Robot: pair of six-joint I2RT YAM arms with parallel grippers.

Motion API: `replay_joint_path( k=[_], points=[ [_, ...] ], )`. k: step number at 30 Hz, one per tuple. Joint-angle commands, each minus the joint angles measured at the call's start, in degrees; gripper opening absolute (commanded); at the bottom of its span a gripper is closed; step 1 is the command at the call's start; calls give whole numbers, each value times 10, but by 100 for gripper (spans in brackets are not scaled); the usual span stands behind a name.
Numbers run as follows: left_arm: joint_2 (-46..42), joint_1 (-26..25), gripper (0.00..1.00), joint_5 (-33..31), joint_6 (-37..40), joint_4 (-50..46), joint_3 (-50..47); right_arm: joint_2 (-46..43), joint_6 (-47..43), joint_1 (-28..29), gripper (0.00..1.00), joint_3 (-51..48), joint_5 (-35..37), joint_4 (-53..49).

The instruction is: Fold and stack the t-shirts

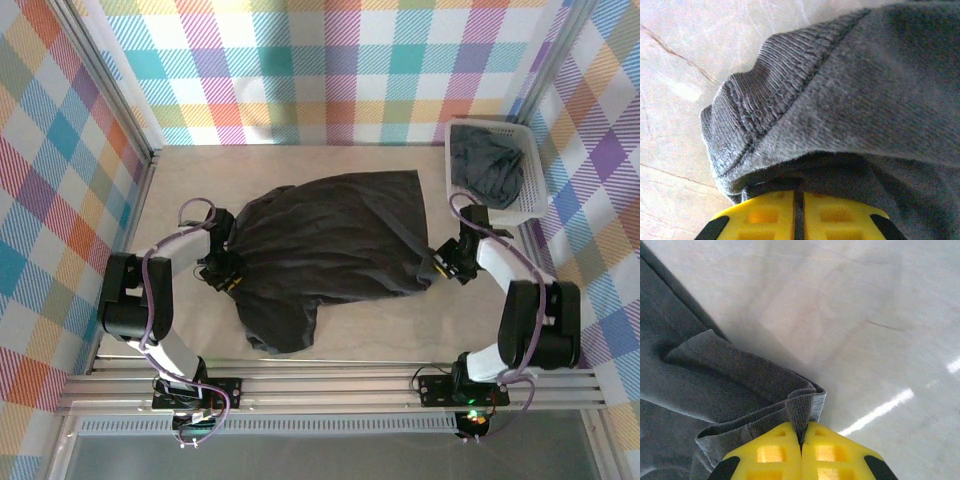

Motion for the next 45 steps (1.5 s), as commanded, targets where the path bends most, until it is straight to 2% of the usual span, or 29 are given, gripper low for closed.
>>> replay_joint_path(
  k=[1, 4, 8, 10, 11, 13, 15, 18, 19, 21, 24, 28, 33, 38, 45],
  points=[
    [14, 11, 11, -19, 23, -4, 8, -51, -10, -5, 0, -22, 70, -82],
    [21, 13, 8, -23, 25, -5, 19, -54, -8, -35, 6, -45, 66, -95],
    [28, 13, 8, -23, 30, -10, 38, -64, 6, -50, 36, -26, 69, -136],
    [28, 13, 8, -21, 32, -12, 44, -100, 23, -51, 46, -18, 88, -159],
    [27, 13, 8, -21, 32, -12, 45, -124, 26, -51, 48, -16, 91, -161],
    [26, 13, 8, -18, 32, -12, 48, -155, 23, -51, 46, -13, 72, -151],
    [24, 12, 8, -14, 34, -10, 49, -161, 11, -50, 40, -18, 9, -115],
    [23, 13, 8, -10, 34, -6, 49, -129, -14, -40, 31, -35, -101, -33],
    [24, 12, 8, -8, 35, -4, 49, -113, -25, -34, 26, -28, -109, -32],
    [25, 13, 8, -3, 36, -4, 51, -78, -51, -24, 24, -6, -97, -58],
    [23, 13, 7, 3, 33, 0, 52, -21, -96, -25, 30, 24, -76, -111],
    [20, 12, 7, 11, 29, 3, 50, 16, -135, -25, 33, 26, -63, -104],
    [14, 12, 7, 12, 30, 2, 49, 52, -133, -25, 33, 37, -60, -114],
    [12, 11, 7, 14, 26, 4, 46, 43, -126, -25, 32, 17, -42, -112],
    [11, 9, 7, 13, 27, 3, 48, 81, -118, -25, 32, -5, -42, -78]
  ],
)
